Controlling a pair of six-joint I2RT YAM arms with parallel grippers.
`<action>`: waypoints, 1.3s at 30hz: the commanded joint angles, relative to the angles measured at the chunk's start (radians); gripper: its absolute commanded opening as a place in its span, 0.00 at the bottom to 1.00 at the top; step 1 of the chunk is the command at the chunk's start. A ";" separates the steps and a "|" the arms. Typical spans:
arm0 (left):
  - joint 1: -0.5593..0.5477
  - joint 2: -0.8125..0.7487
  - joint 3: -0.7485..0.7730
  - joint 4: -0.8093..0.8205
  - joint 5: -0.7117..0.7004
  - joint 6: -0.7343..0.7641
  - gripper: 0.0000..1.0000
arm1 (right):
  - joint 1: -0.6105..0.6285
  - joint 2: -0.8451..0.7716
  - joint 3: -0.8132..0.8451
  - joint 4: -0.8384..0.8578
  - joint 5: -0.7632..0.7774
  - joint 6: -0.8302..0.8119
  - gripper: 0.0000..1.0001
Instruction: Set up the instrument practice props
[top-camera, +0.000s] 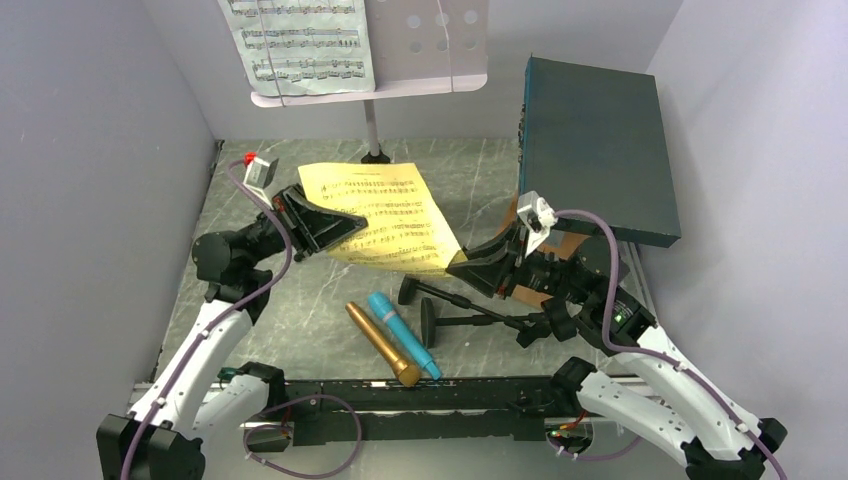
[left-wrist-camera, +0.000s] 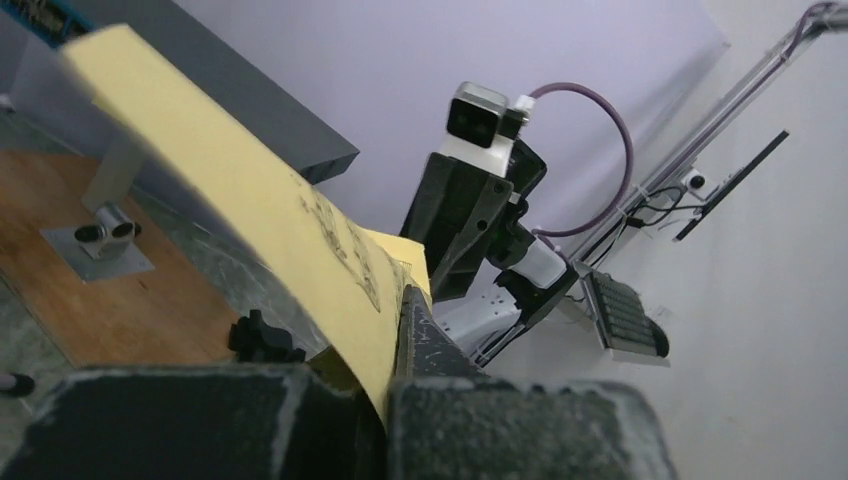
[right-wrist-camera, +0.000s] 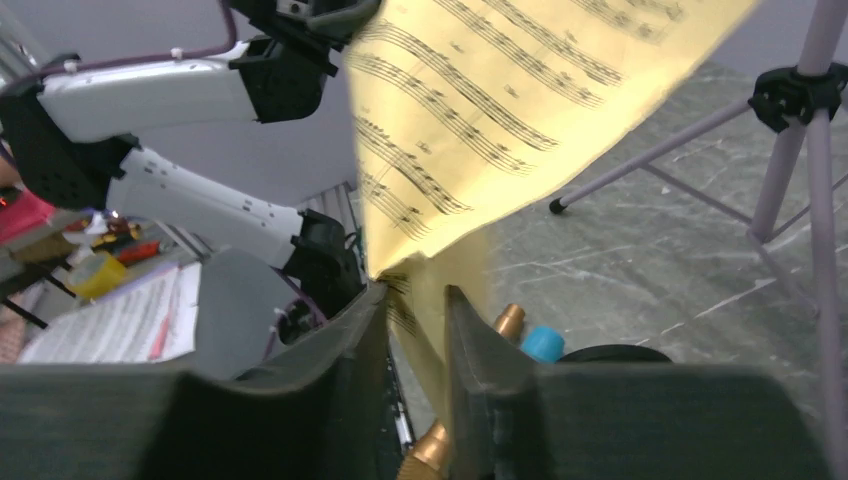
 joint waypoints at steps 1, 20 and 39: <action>-0.003 0.001 0.152 0.047 0.058 0.086 0.00 | -0.004 0.011 0.080 -0.023 0.042 -0.026 0.39; -0.003 0.063 0.401 -0.101 0.296 0.272 0.00 | -0.072 0.316 0.360 0.333 -0.357 0.365 0.76; -0.003 0.151 0.610 -0.442 0.130 0.399 0.60 | -0.167 0.414 0.560 0.452 -0.182 0.324 0.00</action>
